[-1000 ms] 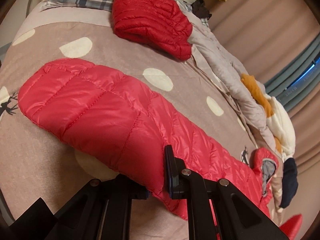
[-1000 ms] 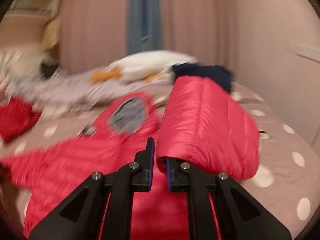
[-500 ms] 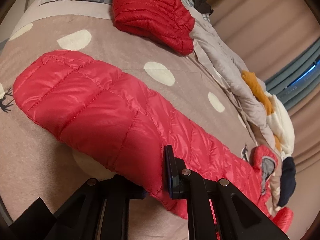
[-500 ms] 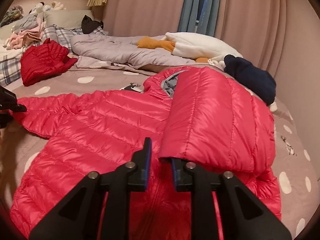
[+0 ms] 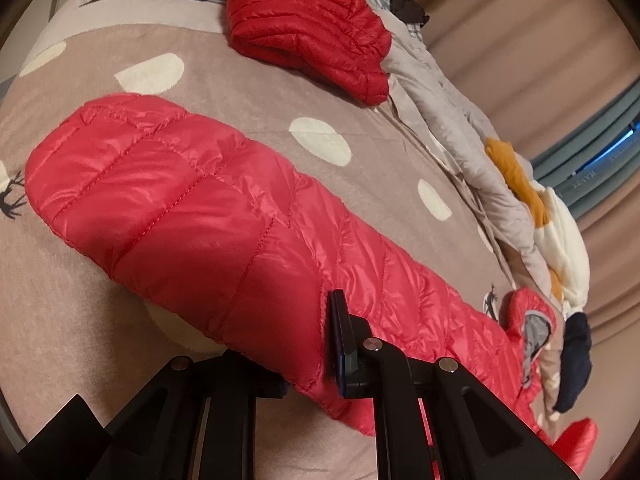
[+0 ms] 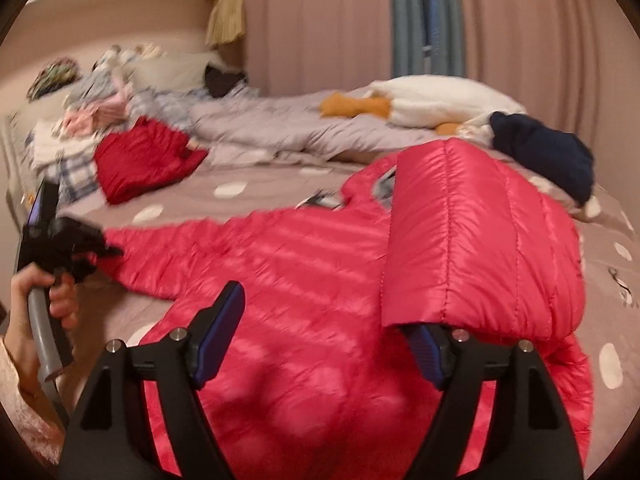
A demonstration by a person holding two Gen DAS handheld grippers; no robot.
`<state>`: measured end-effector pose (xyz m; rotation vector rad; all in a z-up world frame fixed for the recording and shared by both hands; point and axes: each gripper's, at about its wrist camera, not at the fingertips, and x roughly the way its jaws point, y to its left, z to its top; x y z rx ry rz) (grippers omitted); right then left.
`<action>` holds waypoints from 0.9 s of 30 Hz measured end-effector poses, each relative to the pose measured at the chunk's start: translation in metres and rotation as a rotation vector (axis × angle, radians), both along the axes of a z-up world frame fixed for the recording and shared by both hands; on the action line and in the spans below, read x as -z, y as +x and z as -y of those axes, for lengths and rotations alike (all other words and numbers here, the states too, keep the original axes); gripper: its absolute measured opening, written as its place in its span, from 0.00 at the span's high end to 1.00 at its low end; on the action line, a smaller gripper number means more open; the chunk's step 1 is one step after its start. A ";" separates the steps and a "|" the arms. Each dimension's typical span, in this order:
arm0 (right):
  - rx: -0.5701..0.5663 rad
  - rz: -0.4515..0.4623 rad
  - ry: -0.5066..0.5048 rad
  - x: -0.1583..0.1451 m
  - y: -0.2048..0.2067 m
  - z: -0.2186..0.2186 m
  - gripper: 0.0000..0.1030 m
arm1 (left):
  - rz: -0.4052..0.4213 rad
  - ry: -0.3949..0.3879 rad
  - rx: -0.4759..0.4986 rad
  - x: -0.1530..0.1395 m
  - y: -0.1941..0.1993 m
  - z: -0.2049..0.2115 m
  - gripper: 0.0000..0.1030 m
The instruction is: Fold large clothes
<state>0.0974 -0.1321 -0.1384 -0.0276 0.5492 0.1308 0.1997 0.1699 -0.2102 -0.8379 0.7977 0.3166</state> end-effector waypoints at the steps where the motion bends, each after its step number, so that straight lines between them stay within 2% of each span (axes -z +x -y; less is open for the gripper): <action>1: 0.021 0.015 0.005 -0.004 -0.001 0.006 0.22 | 0.000 -0.001 -0.001 0.000 -0.001 0.000 0.89; 3: 0.061 0.054 0.034 -0.015 -0.007 0.020 0.10 | -0.008 0.007 0.000 0.000 0.000 0.000 0.89; 5: 0.099 0.087 0.091 -0.024 -0.014 0.036 0.06 | -0.012 0.016 0.001 0.000 -0.001 0.002 0.89; 9: 0.122 0.123 0.244 -0.034 -0.026 0.060 0.07 | -0.014 0.020 -0.003 -0.001 0.000 0.003 0.89; 10: 0.132 0.136 0.264 -0.036 -0.028 0.063 0.07 | -0.014 0.020 -0.006 -0.001 0.000 0.004 0.89; 11: 0.142 0.153 0.264 -0.037 -0.030 0.061 0.12 | -0.017 0.022 -0.009 -0.001 0.001 0.005 0.89; 12: 0.148 0.163 0.240 -0.037 -0.031 0.057 0.29 | -0.019 0.023 -0.011 -0.001 0.001 0.006 0.89; 13: 0.155 0.166 0.196 -0.037 -0.030 0.052 0.39 | -0.019 0.021 -0.011 -0.001 0.001 0.007 0.89; 15: 0.166 0.124 0.008 -0.032 -0.020 0.028 0.72 | -0.022 0.022 -0.011 -0.001 0.001 0.009 0.89; 17: 0.118 0.090 -0.130 -0.021 -0.008 -0.002 0.80 | -0.024 0.028 -0.010 -0.001 0.003 0.010 0.89; 20: -0.022 0.015 -0.285 0.004 0.003 -0.045 0.80 | -0.029 0.027 -0.004 0.000 0.005 0.009 0.89; 22: -0.101 -0.064 -0.455 0.034 0.009 -0.076 0.74 | -0.031 0.021 -0.001 0.002 0.007 0.007 0.89; 23: -0.128 -0.109 -0.540 0.051 0.011 -0.088 0.65 | -0.033 0.017 0.001 0.003 0.007 0.006 0.89; 24: -0.144 -0.152 -0.613 0.068 0.014 -0.097 0.60 | -0.035 0.009 0.003 0.004 0.007 0.005 0.89; 26: -0.125 -0.148 -0.646 0.078 0.013 -0.099 0.58 | -0.033 -0.008 0.006 0.005 0.006 0.002 0.89; 27: -0.120 -0.149 -0.622 0.075 0.013 -0.097 0.52 | -0.031 -0.014 0.007 0.005 0.006 0.001 0.89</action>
